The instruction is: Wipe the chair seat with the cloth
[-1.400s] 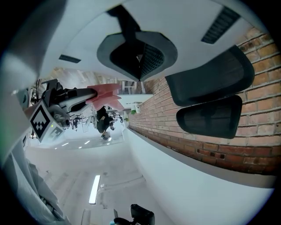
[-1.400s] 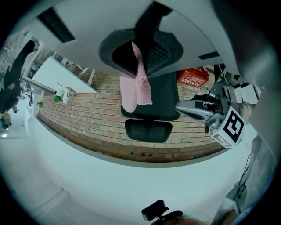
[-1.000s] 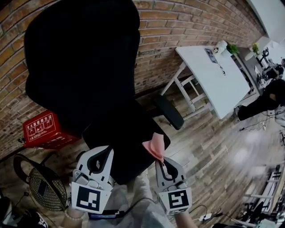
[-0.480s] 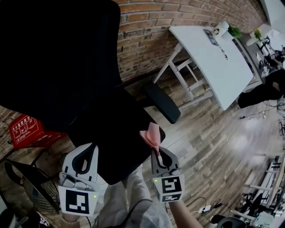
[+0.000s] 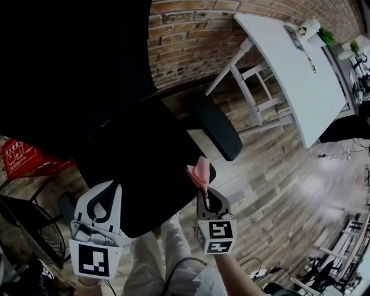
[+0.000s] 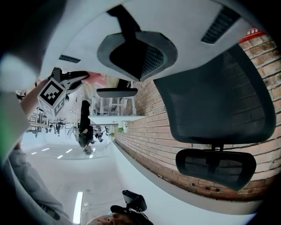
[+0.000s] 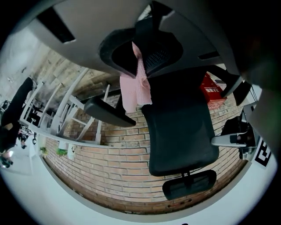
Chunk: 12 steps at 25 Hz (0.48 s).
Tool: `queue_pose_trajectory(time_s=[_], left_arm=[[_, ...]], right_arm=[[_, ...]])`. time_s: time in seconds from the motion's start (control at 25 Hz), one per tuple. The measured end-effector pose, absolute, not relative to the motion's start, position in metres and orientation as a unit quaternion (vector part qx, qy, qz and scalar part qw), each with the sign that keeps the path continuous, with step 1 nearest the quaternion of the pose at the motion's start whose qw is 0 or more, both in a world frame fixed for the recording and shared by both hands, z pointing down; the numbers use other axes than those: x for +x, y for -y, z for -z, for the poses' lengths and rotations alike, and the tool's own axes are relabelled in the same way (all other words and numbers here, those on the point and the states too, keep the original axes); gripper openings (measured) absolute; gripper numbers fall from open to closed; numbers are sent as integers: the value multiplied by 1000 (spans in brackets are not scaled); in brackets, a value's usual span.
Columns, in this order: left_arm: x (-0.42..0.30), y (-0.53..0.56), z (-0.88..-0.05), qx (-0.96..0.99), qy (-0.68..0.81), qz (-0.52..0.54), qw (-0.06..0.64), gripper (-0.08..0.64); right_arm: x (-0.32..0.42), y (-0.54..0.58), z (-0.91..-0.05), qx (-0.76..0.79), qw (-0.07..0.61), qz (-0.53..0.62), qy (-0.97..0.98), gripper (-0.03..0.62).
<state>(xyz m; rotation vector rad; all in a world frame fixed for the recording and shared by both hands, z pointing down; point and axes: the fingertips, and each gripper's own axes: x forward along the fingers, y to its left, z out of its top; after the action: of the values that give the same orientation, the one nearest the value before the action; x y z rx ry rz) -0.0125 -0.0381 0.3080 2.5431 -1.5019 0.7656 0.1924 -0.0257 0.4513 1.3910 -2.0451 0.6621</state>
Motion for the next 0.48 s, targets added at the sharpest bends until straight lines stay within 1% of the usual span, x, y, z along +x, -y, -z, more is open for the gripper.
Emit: queue_pose_trajectory(time_s=[0.04,0.08,0.2,0.32,0.4,0.48], left_arm=[[-11,40,-316,826,506,-238,70,18],[-8,42,-323,822,512,-235,79,18],[5,49,-339,826,502,-250,58,18],[15,54,-350,820,515,-240,75,18],[20,57,-352,829,492,-262,43,18],[20,59,-356,833,480,-274,30,18]], right_arm=[[196,27,-460,520,289,-251,764,57],[199,29,-469,518,294,-253,763,57],[208,30,-495,511,312,-252,760,57],[220,32,-512,512,327,-251,753,57],[228,33,-521,521,332,-256,744,57],[232,34,-531,531,334,-268,731,57]])
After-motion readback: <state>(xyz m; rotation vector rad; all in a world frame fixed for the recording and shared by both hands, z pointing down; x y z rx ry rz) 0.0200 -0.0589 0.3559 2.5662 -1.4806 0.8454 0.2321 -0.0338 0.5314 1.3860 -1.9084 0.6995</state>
